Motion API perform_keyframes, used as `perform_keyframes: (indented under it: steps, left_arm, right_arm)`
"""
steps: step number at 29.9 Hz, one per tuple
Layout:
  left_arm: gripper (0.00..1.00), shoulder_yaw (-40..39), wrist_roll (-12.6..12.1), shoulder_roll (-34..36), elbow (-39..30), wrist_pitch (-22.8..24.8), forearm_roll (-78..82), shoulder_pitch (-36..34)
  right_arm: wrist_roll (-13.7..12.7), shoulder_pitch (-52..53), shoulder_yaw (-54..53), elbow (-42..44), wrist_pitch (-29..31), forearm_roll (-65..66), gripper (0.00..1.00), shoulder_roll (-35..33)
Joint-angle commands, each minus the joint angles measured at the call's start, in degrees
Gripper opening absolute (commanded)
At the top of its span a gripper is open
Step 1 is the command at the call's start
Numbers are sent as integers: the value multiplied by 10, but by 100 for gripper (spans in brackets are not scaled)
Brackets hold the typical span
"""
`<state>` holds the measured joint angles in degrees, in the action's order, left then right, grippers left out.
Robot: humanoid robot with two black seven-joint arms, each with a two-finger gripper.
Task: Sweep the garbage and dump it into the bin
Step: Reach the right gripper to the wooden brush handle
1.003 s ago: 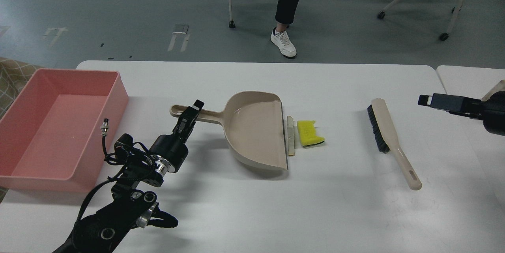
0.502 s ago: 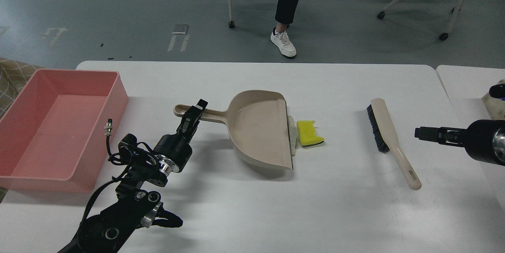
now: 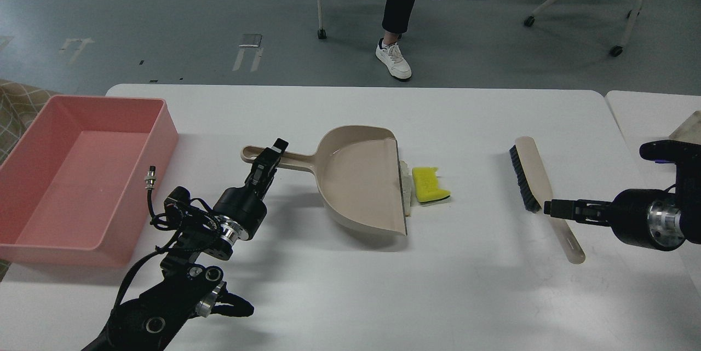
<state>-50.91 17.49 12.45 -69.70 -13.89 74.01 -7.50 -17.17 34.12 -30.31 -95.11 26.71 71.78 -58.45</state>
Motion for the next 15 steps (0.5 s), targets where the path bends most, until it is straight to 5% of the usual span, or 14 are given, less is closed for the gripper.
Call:
perform_keyframes:
  steps: [1, 15]
  left_arm:
    - [8, -1, 0, -1, 0, 0, 0, 0]
    - [8, -1, 1, -1, 0, 0, -7, 0]
  right_arm:
    - [-25, -1, 1, 2, 0, 0, 69, 11]
    - [-43, -27, 1, 8, -13, 4, 67, 31]
